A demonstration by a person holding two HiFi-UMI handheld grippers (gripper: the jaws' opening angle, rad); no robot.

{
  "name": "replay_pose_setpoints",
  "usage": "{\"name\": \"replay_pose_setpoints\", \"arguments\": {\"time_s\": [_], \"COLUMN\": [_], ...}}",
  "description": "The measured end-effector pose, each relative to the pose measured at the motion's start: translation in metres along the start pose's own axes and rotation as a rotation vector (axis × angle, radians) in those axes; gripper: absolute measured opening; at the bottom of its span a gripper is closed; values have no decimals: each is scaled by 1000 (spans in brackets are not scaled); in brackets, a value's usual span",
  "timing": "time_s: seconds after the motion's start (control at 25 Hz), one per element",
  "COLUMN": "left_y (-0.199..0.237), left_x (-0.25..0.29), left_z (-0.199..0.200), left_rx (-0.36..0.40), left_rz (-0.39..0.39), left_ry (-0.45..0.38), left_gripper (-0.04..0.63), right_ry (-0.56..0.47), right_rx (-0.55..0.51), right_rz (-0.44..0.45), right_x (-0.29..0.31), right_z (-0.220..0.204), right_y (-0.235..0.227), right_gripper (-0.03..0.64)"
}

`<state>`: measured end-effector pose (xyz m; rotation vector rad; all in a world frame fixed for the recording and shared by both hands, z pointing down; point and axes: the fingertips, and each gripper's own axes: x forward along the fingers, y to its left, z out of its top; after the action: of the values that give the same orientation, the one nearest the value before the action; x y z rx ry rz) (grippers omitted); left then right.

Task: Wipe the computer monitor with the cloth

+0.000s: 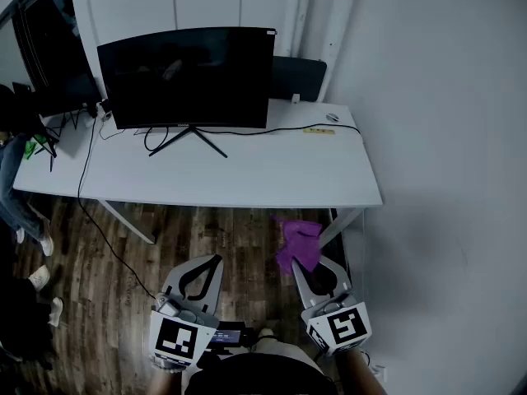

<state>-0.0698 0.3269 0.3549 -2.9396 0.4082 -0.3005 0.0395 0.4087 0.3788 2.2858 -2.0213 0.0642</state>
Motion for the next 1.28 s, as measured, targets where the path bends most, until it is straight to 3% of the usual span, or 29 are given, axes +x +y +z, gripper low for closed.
{"name": "replay_pose_setpoints", "arguments": {"time_s": [0.76, 1.28], "left_y": [-6, -44], "left_x": [10, 10], "left_z": [10, 11], "left_rx": [-12, -11], "left_rz": [47, 77], "left_ry": [-9, 0], "left_gripper": [5, 5], "right_ry": [-24, -22], "right_rx": [65, 21], "right_rz": [26, 53], "right_x": [-4, -33], "right_z": [4, -6], "right_y": [-20, -35], "right_gripper": [67, 69]}}
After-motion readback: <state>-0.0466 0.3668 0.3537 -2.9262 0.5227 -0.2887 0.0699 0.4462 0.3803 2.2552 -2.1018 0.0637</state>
